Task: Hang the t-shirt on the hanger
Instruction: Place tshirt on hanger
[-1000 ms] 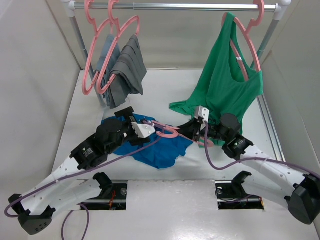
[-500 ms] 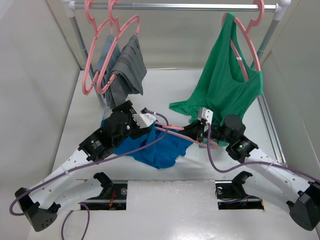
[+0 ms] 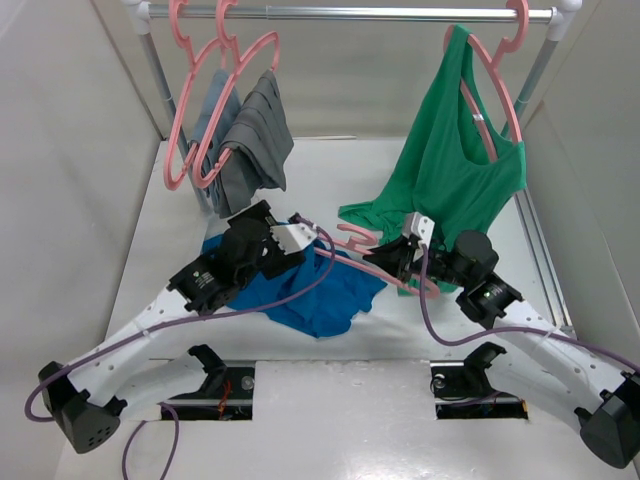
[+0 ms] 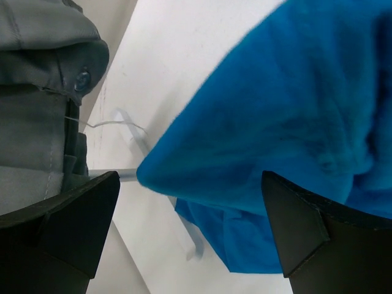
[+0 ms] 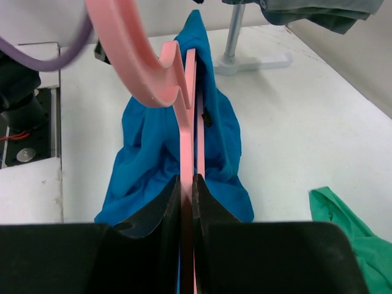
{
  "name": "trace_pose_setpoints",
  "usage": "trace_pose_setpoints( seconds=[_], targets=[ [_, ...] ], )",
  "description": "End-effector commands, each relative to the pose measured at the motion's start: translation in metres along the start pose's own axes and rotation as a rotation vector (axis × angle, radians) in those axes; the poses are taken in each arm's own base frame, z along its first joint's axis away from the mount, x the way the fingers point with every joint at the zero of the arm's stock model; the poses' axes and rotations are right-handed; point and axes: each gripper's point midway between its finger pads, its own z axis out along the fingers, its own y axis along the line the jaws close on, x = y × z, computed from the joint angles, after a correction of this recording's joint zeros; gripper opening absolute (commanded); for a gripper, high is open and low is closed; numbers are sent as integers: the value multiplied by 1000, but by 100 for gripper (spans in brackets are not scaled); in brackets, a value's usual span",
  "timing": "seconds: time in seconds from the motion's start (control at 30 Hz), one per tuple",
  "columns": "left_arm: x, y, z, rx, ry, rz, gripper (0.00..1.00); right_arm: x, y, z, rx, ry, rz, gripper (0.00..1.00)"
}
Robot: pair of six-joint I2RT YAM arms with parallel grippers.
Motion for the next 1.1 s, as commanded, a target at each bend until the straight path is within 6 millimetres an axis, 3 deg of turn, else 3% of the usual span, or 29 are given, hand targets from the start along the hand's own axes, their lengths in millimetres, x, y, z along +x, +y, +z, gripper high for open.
trace_pose_setpoints(
  seconds=[0.0, 0.17, 0.27, 0.4, 0.43, 0.47, 0.57, 0.67, 0.77, 0.97, 1.07],
  targets=[
    [-8, 26, -4, -84, 14, -79, 100, -41, -5, -2, 20, -103, -59, 0],
    [-40, 45, -31, -118, -189, -162, 100, -30, -9, -3, 49, -84, -45, 0],
    [-48, 39, -45, -76, -265, -199, 97, -26, -11, -3, 61, -76, -40, 0],
    [-82, 25, -88, 67, -490, -256, 77, -23, -13, -2, 69, -66, -33, 0],
    [-89, 15, -94, 129, -530, -286, 66, -24, -14, 0, 69, -66, -33, 0],
    [-87, 5, -94, 177, -519, -289, 62, -24, -14, 0, 69, -66, -33, 0],
    [-67, -40, -83, 351, -447, -262, 58, -24, -16, 0, 80, -66, -33, 0],
    [-31, -67, -51, 383, -284, -287, 63, -24, -16, 0, 80, -66, -33, 0],
    [-19, -64, -24, 309, -202, -345, 73, -27, -17, -2, 90, -73, -38, 0],
    [-22, -64, -1, 270, -200, -373, 73, -30, -16, -3, 90, -81, -33, 0],
    [-13, -72, 7, 274, -170, -379, 73, -30, -16, -3, 90, -81, -33, 0]
  ],
)
